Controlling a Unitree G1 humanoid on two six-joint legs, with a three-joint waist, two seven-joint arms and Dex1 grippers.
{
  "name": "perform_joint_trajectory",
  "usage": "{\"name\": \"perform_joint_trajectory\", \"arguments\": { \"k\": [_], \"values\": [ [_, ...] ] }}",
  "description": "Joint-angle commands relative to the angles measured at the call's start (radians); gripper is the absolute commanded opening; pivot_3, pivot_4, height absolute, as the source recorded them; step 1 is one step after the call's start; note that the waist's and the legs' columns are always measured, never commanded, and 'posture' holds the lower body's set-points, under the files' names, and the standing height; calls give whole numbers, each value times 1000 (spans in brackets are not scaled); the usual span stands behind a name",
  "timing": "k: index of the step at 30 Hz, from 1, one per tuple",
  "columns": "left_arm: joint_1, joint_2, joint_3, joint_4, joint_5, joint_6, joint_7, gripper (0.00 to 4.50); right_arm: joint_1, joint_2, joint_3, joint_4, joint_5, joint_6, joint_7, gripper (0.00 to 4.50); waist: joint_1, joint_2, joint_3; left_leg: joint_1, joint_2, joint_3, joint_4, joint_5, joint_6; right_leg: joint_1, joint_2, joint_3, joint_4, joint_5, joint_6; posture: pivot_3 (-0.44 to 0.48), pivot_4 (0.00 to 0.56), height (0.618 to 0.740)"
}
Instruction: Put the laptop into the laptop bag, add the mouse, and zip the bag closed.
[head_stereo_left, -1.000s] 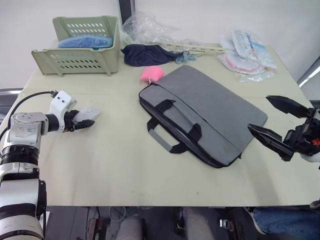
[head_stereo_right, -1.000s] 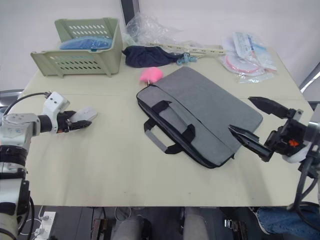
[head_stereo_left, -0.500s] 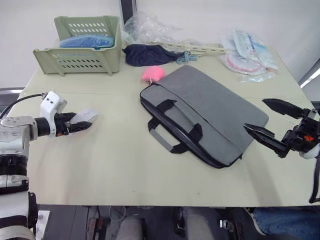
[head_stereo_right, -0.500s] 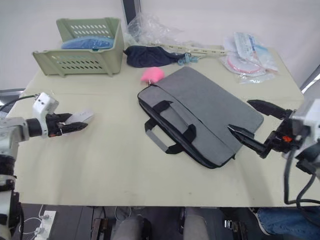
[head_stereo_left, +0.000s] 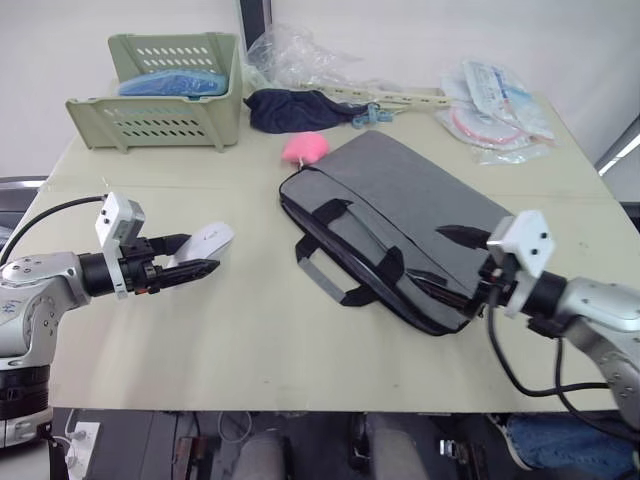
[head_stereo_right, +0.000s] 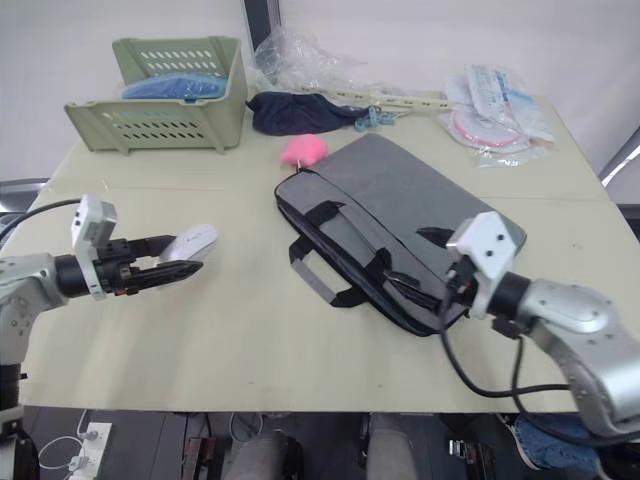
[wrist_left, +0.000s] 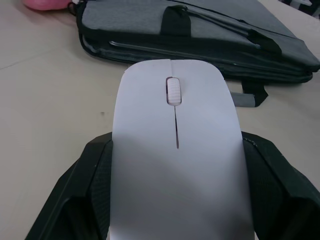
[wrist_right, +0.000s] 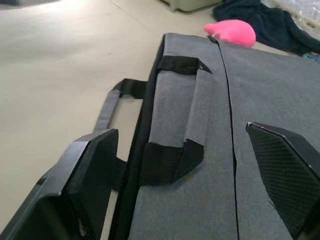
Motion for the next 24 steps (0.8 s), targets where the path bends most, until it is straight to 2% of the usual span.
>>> {"name": "perform_joint_trajectory", "arguments": {
  "k": [1,9,16,19,24],
  "values": [
    [28,-1,7,-79,-28,0,23,2852,-26,26,74,-26,-122,2,-91,4500,0,0,0,0,0,0,0,0,0,0,0,0,0,0,0,0,150,740],
    [62,-24,-12,-175,-74,21,61,2852,-113,126,280,55,-350,-41,-153,4500,0,1,0,0,0,1,0,0,0,0,0,0,0,0,0,0,150,740],
    [68,-27,-19,-175,-81,10,73,2852,-140,161,319,101,-457,-51,-157,4500,-2,1,1,-1,0,1,-1,0,0,-1,1,0,-1,0,-1,0,150,740],
    [68,-29,-23,-173,-81,6,78,2852,-129,130,307,116,-485,-91,-117,3652,0,1,1,-2,0,1,-1,0,0,-1,0,0,-2,0,-1,0,150,740],
    [74,-30,-28,-179,-86,6,75,2852,-122,92,316,128,-517,-109,-73,1254,-2,1,1,-1,0,1,-1,0,0,-1,1,-1,-3,0,-1,0,150,740]
  ]
}}
